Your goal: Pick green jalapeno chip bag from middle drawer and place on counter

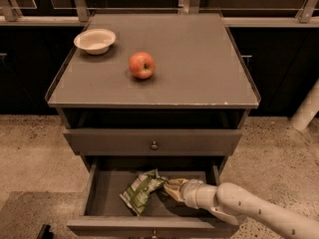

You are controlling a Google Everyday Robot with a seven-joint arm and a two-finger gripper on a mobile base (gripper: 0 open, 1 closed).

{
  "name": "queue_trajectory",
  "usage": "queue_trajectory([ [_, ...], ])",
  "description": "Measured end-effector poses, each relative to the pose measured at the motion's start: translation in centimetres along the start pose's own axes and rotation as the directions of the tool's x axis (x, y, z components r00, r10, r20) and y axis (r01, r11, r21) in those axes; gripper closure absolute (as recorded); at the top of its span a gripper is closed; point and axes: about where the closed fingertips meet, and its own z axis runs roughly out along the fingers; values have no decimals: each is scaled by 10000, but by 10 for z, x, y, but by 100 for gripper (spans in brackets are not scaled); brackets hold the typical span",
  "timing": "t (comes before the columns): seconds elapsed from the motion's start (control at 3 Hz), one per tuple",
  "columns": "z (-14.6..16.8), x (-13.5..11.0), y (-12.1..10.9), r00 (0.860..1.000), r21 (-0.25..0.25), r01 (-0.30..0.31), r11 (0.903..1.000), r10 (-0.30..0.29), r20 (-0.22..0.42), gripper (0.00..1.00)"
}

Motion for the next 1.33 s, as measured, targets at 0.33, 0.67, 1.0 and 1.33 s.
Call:
queue_trajectory([
  [0.33, -46, -12, 13, 9971, 390, -340, 9987, 366, -666, 100],
  [0.67, -84, -42, 19, 9956, 468, -201, 9987, 242, -902, 100],
  [1.0, -112, -94, 12, 9940, 521, 525, 9973, -471, -992, 100],
  [1.33, -135, -155, 11, 9841, 723, 1474, 9864, -1389, -1104, 100],
])
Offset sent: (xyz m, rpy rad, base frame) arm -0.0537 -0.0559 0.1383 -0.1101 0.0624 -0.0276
